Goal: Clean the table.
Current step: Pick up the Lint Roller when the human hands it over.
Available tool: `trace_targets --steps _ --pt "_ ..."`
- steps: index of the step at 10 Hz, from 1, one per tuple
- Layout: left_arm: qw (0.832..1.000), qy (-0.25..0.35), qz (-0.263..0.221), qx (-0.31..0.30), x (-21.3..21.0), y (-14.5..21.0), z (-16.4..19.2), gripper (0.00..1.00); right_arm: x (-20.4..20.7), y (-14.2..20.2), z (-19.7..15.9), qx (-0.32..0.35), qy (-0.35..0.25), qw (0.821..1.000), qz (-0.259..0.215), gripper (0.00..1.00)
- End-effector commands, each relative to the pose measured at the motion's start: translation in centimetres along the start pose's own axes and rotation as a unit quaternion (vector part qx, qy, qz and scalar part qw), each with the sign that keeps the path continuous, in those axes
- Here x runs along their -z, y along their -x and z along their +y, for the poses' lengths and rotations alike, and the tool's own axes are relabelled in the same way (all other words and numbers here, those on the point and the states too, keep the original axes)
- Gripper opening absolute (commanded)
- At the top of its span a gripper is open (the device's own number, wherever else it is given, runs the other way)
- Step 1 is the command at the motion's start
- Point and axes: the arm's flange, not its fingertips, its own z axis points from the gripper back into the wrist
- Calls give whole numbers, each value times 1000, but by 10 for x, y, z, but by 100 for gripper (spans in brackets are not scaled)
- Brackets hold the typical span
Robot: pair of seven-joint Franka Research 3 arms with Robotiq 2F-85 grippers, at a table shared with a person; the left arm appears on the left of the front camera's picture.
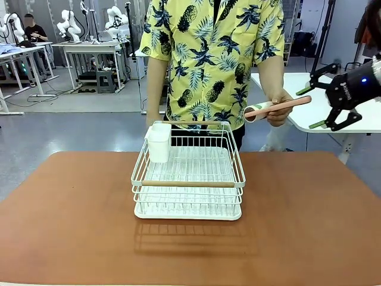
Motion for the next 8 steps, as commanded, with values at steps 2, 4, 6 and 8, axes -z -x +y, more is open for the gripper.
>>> trace_targets --steps 2,4,6,8 --pt "1000 10 -1 -2 -3 1 0 100 26 6 5 -17 -27 999 -25 100" --pt "1000 10 -1 -2 -3 1 0 100 33 3 8 -14 -31 999 -33 100" --pt "1000 10 -1 -2 -3 1 0 100 35 -1 7 -16 -37 999 -27 94" --pt "1000 10 -1 -2 -3 1 0 100 35 -5 6 -18 -41 999 -23 75"
